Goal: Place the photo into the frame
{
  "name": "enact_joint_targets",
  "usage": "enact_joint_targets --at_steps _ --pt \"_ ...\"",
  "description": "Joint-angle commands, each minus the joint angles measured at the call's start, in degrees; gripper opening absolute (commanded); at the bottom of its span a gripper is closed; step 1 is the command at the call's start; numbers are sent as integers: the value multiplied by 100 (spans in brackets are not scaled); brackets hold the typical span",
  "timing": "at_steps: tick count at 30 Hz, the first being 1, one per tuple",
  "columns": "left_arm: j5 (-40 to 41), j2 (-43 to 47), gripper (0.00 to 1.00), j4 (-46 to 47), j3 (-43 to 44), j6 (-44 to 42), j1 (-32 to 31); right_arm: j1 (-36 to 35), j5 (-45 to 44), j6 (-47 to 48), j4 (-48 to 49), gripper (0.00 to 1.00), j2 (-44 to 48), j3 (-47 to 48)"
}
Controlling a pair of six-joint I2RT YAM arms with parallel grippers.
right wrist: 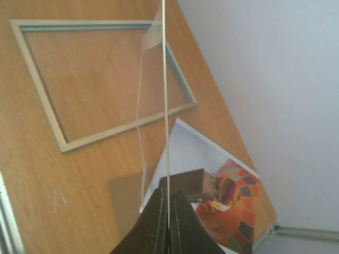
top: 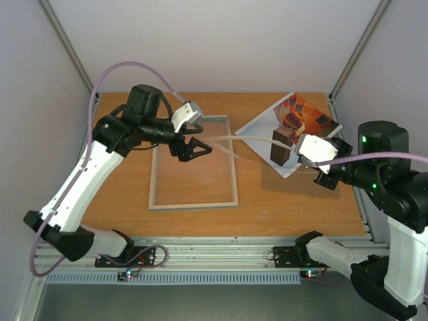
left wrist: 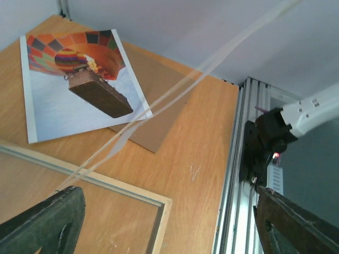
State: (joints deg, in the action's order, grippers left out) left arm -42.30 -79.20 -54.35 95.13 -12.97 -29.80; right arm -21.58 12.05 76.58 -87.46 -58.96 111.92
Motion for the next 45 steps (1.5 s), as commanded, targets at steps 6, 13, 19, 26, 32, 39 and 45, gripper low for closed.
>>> enact_joint_targets --at_steps 6,13,19,26,32,39,45 --pt "1310 272 81 -759 517 -1205 -1034 -30 1218 315 -684 1 -529 502" --pt "1798 -214 71 -997 1241 -1687 -1441 -30 1424 573 -953 1 -516 497" --pt "1853 -634 61 -1266 1584 -1905 -1869 -30 1387 595 -979 1 -482 473" --pt "1683 -729 1 -1033 1508 -1677 -1996 -30 1166 460 -785 1 -313 177" --pt "1087 -479 0 -197 1023 -422 -1795 -30 504 -787 306 46 -199 -204" --pt "-897 -556 0 1875 -337 2484 -495 22 390 -2248 1443 99 -474 -46" --pt "-652 -1136 1 2796 -1130 3518 209 241 1102 -3658 1766 99 -1292 834"
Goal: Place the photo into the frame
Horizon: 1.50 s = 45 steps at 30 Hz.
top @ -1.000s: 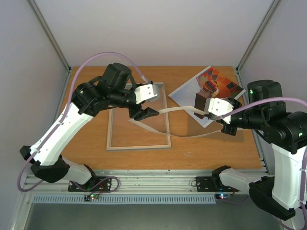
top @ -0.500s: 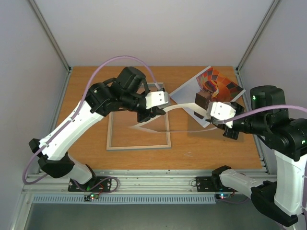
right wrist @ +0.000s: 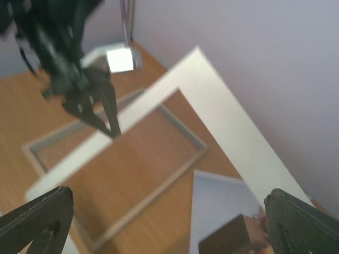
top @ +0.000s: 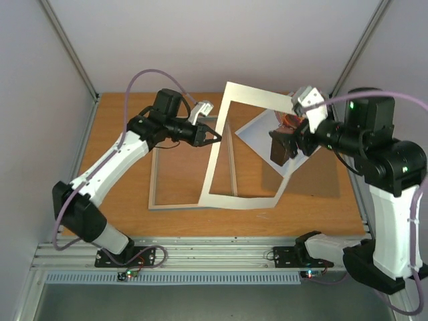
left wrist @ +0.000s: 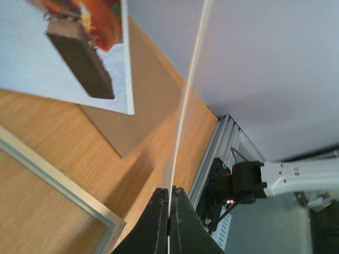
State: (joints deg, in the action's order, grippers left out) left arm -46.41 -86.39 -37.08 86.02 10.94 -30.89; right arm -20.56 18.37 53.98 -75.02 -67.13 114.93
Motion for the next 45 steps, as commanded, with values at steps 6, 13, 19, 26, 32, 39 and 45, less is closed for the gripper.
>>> enact_joint_targets --at_steps 6,13,19,26,32,39,45 --pt "114 -1157 0 805 -456 880 932 221 1889 -3314 607 99 -1842 1598" --pt "619 -1790 0 217 -350 222 1332 226 3118 -5047 2048 98 -2596 1709" --pt "977 -2294 0 -802 140 -581 1633 221 3551 -5881 2615 98 -3184 1689" --pt "1542 -2472 0 -1493 255 -1458 1920 235 3811 -6746 3141 99 -3415 1503" --pt "1845 -2502 0 -1594 149 -1630 2157 236 4124 -7643 3938 98 -3432 1122" --pt "2100 -2487 0 -1544 79 -1646 2431 234 4118 -7808 4089 99 -3346 1064" --pt "2058 -2589 1 -1354 54 -1344 2674 236 4032 -7652 4011 98 -3395 1119"
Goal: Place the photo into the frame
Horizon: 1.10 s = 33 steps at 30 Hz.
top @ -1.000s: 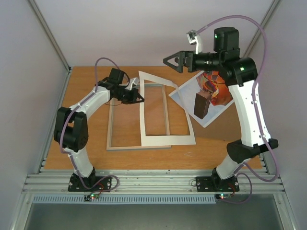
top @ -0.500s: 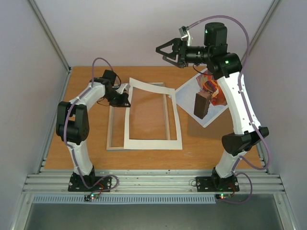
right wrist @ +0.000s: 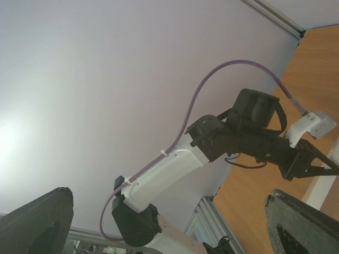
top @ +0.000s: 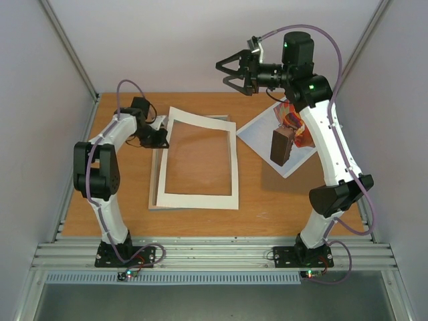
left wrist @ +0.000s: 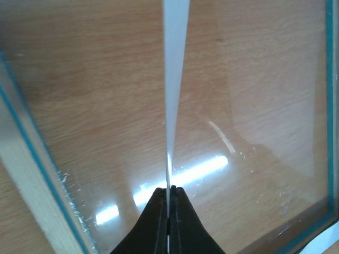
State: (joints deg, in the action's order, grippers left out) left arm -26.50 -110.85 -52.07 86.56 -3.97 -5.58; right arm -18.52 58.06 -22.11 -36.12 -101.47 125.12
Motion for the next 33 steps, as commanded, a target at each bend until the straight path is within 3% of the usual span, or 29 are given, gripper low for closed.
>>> enact_joint_targets --at_steps 1,14,33 --pt "66 -171 0 171 7 218 164 45 57 11 85 98 52 110" --pt "344 -411 1 65 143 318 322 218 40 93 29 98 198 -168" --pt "82 -454 0 165 65 426 399 534 282 675 213 98 785 -1926"
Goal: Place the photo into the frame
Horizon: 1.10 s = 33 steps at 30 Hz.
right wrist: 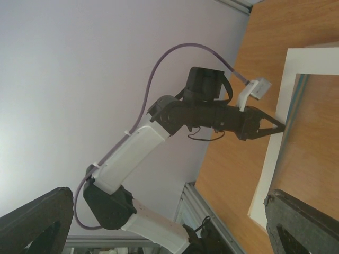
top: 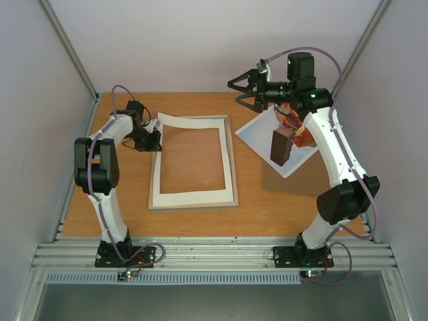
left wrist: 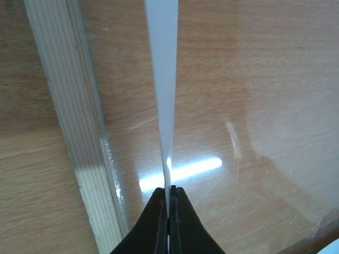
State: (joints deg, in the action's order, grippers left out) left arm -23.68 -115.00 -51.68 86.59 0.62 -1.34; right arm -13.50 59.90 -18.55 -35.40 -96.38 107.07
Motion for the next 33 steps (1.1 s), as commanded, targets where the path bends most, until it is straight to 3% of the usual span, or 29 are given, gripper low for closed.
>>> enact_joint_targets --at_steps 1,18,25,30,33 --pt "-214 -40 0 168 65 -28 -51 31 91 353 139 98 298 -163" --pt "-91 -137 2 495 136 91 -384 40 27 678 115 99 411 -529" --pt "322 250 22 586 -98 125 -393 38 -53 774 70 98 464 -586" --pt "657 464 54 432 -179 75 -402 40 -219 1152 -175 98 548 -600" --pt "1181 737 64 429 -282 7 -387 40 -304 1577 -368 99 628 -649"
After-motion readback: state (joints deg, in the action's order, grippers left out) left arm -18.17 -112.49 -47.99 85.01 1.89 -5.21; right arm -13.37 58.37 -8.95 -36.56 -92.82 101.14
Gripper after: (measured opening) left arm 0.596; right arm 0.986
